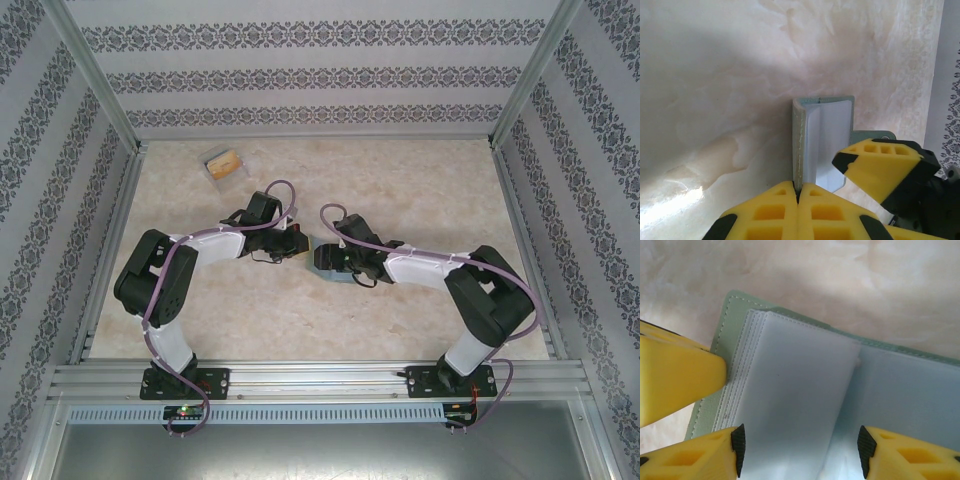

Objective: Put the credit cards into the card holder
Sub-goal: Flip over the card slot in the card holder.

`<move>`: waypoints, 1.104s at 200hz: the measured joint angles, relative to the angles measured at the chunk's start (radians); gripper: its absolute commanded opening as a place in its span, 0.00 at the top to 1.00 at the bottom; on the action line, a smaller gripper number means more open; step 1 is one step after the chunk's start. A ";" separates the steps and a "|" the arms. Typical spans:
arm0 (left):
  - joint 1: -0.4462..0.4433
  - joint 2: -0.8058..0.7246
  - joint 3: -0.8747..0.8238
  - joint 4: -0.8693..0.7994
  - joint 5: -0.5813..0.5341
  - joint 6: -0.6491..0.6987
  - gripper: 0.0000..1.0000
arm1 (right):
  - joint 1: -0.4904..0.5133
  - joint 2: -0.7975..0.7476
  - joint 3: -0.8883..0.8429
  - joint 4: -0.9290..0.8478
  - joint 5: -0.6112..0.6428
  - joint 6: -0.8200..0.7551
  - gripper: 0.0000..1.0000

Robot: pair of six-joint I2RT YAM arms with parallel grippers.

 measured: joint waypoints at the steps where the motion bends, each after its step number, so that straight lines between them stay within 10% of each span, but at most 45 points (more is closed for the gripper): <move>1: 0.000 0.000 0.000 0.000 0.001 0.000 1.00 | 0.000 0.001 0.000 0.001 0.000 0.000 0.35; 221: 0.001 0.028 -0.012 0.068 0.026 -0.071 1.00 | 0.017 0.040 -0.009 0.041 0.057 0.047 0.33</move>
